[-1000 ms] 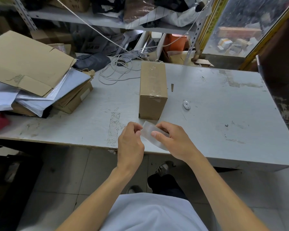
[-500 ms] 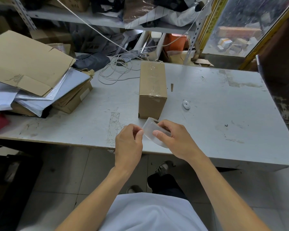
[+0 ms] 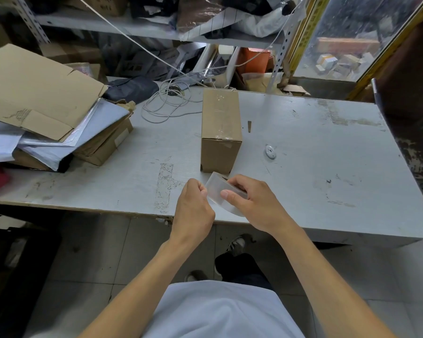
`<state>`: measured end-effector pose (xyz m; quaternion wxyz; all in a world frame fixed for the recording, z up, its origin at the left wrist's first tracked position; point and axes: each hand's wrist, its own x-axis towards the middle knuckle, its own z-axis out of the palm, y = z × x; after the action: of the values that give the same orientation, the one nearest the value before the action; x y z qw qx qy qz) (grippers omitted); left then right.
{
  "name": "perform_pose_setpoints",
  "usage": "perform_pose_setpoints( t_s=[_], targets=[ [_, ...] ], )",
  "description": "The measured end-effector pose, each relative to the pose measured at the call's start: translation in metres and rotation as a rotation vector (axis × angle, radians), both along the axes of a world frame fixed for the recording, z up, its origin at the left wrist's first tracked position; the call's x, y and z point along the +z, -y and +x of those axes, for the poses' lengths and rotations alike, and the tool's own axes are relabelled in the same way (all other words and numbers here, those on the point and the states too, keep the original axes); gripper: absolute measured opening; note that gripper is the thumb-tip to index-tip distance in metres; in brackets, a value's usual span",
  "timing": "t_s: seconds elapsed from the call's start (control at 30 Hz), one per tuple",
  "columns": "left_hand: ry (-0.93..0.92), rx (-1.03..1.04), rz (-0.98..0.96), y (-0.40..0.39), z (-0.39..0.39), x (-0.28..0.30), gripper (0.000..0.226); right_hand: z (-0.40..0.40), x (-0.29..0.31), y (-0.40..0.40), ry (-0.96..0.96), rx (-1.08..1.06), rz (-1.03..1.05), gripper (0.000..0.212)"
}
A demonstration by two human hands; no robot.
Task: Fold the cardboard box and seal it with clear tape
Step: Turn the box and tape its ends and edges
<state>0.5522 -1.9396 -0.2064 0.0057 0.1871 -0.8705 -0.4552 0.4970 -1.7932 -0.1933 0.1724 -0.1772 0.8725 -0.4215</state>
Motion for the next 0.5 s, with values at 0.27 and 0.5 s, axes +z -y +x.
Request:
perform_pose_setpoints(
  t_s=[0.27,0.5],
  targets=[
    [-0.221,0.087,0.075,0.0027,0.0056,-0.0027,0.018,-0.0039,-0.0012,-0.0001,0.003,-0.03,-0.004,0.015],
    [-0.333,0.052,-0.043,-0.0001,0.0089,-0.0023,0.03,-0.0044,-0.0009,0.0042,-0.011,-0.081,-0.021,0.018]
  ],
)
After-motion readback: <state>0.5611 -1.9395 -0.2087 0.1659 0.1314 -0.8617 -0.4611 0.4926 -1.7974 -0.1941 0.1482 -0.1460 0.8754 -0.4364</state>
